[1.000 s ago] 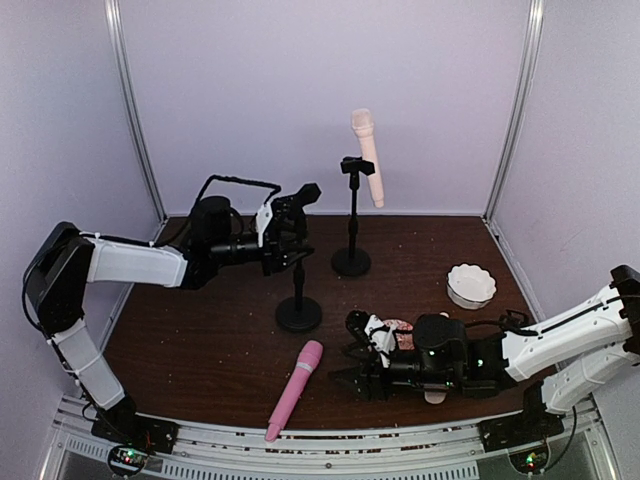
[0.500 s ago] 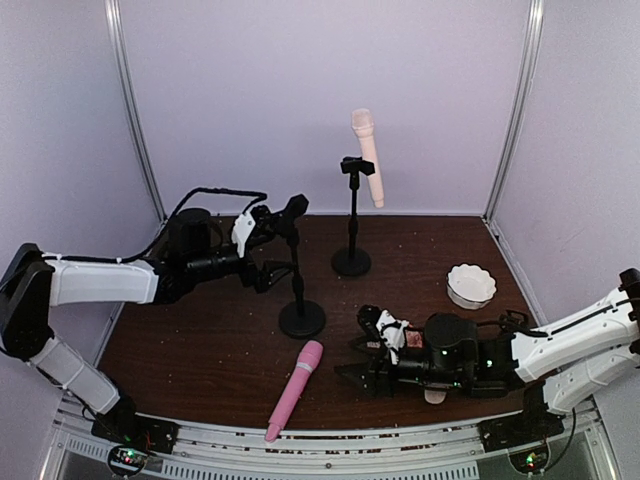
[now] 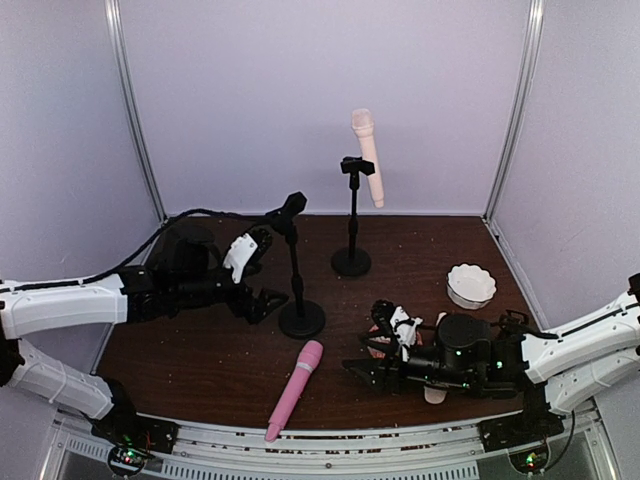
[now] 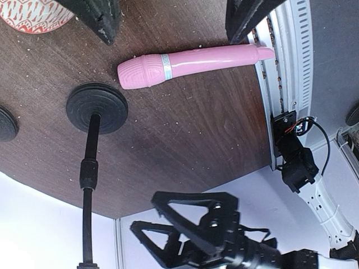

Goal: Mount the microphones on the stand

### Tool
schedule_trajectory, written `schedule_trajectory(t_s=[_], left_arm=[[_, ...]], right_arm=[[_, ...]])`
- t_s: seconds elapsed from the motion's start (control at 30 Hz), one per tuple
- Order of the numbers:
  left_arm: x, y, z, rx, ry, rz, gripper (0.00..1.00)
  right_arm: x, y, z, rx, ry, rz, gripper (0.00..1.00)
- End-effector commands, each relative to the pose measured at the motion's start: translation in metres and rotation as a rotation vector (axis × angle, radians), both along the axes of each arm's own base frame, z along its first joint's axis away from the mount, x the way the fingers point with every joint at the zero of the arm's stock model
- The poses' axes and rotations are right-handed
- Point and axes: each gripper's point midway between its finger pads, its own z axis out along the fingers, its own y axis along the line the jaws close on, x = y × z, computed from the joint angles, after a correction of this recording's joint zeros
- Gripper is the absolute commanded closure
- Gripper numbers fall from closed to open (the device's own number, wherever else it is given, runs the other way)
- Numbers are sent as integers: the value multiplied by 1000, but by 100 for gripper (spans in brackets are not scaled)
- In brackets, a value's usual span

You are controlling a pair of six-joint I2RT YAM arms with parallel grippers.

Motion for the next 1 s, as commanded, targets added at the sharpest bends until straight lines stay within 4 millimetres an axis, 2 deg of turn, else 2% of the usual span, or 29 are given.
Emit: schedule_trajectory(t_s=[0.0, 0.07, 0.13, 0.17, 0.2, 0.3, 0.43, 0.5, 0.57, 0.63, 0.77, 0.9, 0.97], left_arm=[[-3, 48, 11, 94, 5, 355, 2], [3, 94, 9, 206, -10, 564, 2], [4, 130, 5, 300, -53, 711, 2], [2, 146, -1, 305, -40, 796, 2], [1, 152, -6, 296, -13, 826, 2], [-6, 124, -14, 267, 3, 630, 2], [-26, 106, -17, 121, 61, 493, 4], [-39, 95, -21, 61, 142, 427, 14], [-55, 79, -28, 49, 242, 327, 32], [-71, 70, -44, 77, 366, 284, 36], [-102, 53, -56, 141, 464, 222, 36], [-121, 43, -69, 161, 549, 255, 33], [-132, 33, -78, 177, 571, 243, 29]], right_arm=[[4, -5, 8, 28, -20, -36, 35], [6, -6, 7, 26, -20, -46, 35], [8, -6, 7, 23, -23, -52, 35], [8, -5, 7, 21, -23, -54, 34], [9, -5, 7, 18, -25, -56, 35], [10, -2, 5, 5, -26, -58, 35], [12, -1, 2, -3, -20, -69, 35], [13, -1, 0, -10, -15, -75, 35], [15, -1, 0, -12, -13, -84, 35], [16, 0, -1, -17, -10, -86, 35], [17, 2, -1, -21, -11, -86, 35], [19, 2, -2, -26, -5, -95, 36], [20, 1, -2, -27, -4, -105, 36]])
